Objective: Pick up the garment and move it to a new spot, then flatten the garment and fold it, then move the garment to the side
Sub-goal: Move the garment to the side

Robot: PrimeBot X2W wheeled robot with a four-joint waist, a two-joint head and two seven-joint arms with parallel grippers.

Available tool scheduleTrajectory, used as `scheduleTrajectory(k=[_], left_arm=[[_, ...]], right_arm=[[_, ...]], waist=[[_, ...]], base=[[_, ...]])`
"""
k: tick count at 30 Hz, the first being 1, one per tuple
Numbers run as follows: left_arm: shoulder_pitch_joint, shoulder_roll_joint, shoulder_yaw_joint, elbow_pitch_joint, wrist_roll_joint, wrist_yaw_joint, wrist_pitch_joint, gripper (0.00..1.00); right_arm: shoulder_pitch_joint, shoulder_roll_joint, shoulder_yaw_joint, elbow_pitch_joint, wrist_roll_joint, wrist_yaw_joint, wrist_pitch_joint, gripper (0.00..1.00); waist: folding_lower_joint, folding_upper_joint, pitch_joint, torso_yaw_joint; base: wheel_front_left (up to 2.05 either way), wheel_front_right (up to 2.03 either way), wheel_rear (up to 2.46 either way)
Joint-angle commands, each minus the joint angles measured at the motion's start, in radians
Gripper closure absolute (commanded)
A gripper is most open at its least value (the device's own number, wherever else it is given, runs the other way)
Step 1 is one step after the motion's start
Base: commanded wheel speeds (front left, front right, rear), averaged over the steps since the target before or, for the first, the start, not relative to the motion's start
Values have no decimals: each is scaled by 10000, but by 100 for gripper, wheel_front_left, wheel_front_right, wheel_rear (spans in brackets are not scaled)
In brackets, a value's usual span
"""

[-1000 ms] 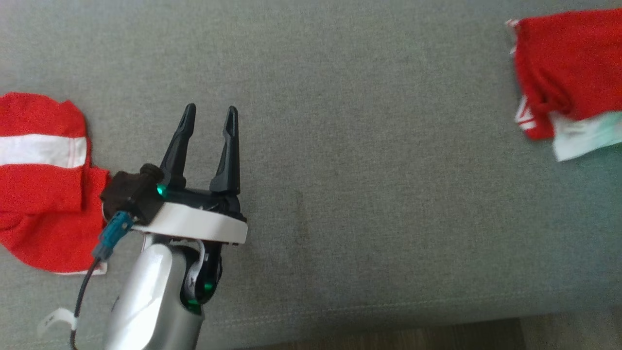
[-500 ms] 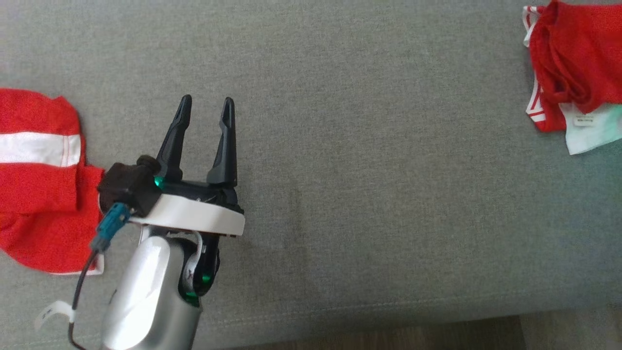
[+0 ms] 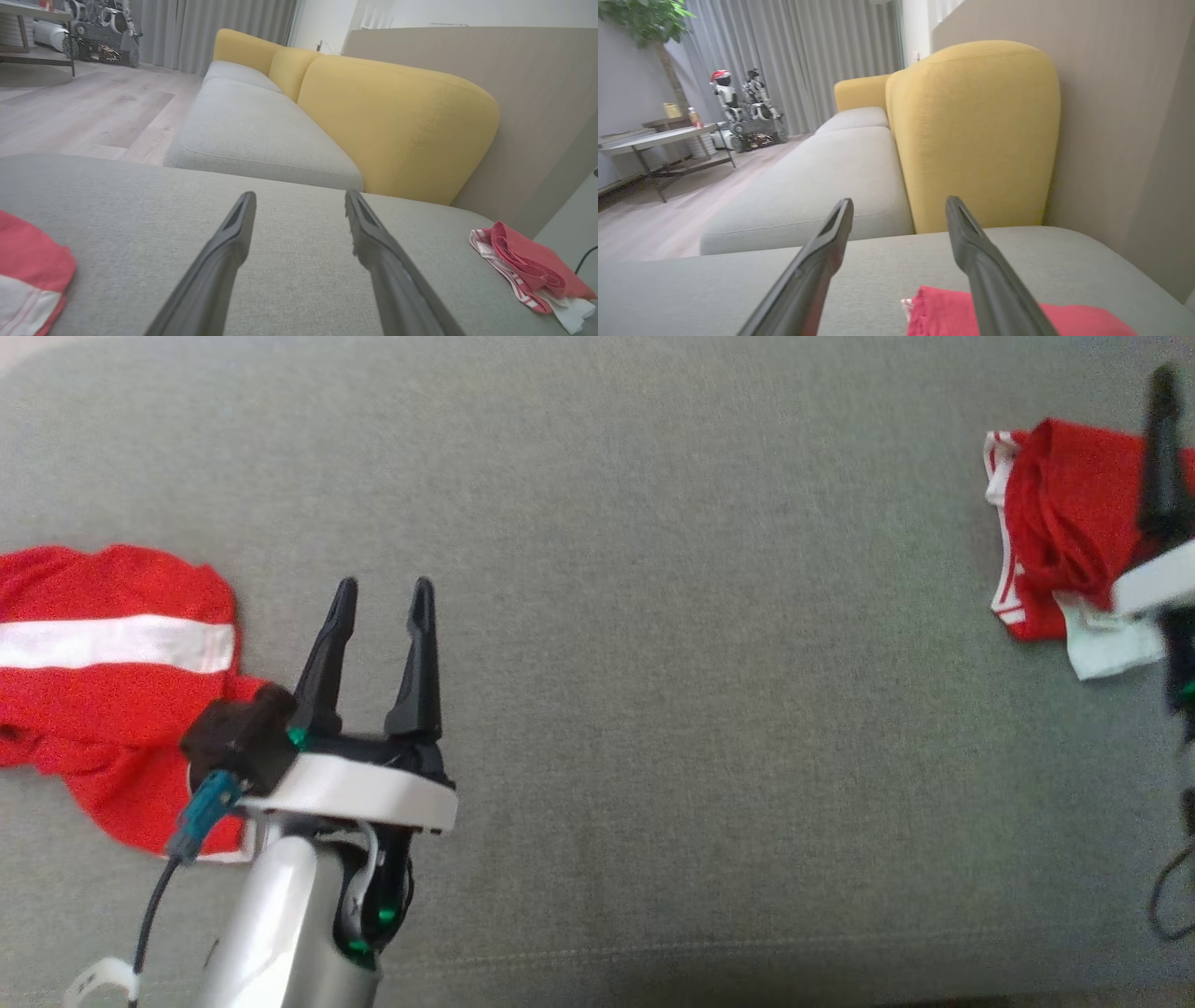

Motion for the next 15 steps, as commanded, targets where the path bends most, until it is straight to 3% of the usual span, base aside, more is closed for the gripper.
scheduleTrajectory(k=[1, 8, 15], left_arm=[[-153, 75, 383, -331, -82, 19, -51, 0], [400, 75, 608, -409, -103, 1, -51, 0], [1165, 75, 698, -347, -109, -306, -51, 0]], right_arm=[[74, -94, 136, -370, 65, -7, -107, 0], [1924, 831, 679, -1695, -577, -7, -1090, 0], [3592, 1866, 725, -2417, -1779, -7, -1527, 0]], waist=[[0, 0, -308, 211], [0, 0, -1014, 551], [0, 0, -1556, 599]], base=[[0, 0, 0], [0, 0, 0], [0, 0, 0]])
